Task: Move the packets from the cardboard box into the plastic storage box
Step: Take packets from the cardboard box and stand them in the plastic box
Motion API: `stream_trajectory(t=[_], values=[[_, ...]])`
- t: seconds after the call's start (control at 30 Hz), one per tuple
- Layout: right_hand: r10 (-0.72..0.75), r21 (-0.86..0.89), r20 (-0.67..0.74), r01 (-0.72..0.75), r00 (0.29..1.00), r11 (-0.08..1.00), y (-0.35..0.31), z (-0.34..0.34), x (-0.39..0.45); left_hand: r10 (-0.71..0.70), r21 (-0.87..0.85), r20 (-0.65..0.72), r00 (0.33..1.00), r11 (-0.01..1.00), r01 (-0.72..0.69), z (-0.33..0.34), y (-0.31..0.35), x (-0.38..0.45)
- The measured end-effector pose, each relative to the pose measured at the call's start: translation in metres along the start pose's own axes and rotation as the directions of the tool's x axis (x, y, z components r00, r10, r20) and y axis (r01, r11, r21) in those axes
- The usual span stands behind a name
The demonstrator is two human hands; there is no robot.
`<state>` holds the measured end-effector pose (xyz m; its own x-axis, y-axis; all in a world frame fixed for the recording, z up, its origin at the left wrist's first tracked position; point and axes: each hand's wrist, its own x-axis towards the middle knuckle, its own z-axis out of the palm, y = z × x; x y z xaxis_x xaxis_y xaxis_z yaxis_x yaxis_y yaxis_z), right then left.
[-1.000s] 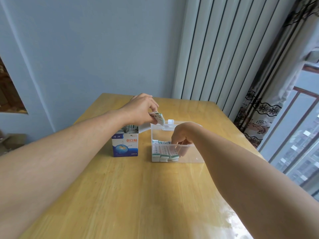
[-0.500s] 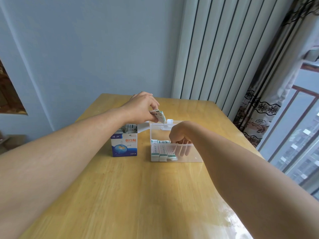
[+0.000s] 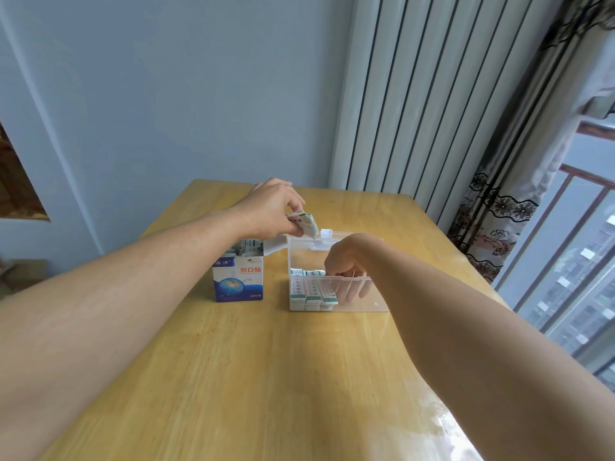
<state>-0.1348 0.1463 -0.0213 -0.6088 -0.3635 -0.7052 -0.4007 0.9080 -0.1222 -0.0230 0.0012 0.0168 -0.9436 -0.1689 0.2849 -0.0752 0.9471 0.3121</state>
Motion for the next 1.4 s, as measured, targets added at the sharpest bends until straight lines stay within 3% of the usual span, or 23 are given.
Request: stream_trajectory(t=[0.3,0.5,0.67,1.4], values=[[-0.029,-0.009,-0.092,0.028,0.995,1.0,-0.001,0.001,0.002,-0.011,-0.005,0.0,1.0,1.0,0.011,-0.002,-0.004,0.0],[-0.085,-0.134,-0.187,0.06,0.979,0.989,-0.006,-0.002,0.003,-0.005,-0.011,0.013,1.0,1.0,0.005,-0.002,-0.003,-0.002],[-0.14,-0.247,-0.103,0.111,0.985,0.963,-0.012,0.003,0.005,-0.004,0.007,0.026,1.0,1.0,0.004,-0.003,-0.003,-0.003],[-0.11,-0.134,-0.022,0.106,0.994,0.985,-0.009,0.003,0.014,0.004,0.031,0.039,0.999,1.0,-0.006,-0.002,0.004,-0.001]])
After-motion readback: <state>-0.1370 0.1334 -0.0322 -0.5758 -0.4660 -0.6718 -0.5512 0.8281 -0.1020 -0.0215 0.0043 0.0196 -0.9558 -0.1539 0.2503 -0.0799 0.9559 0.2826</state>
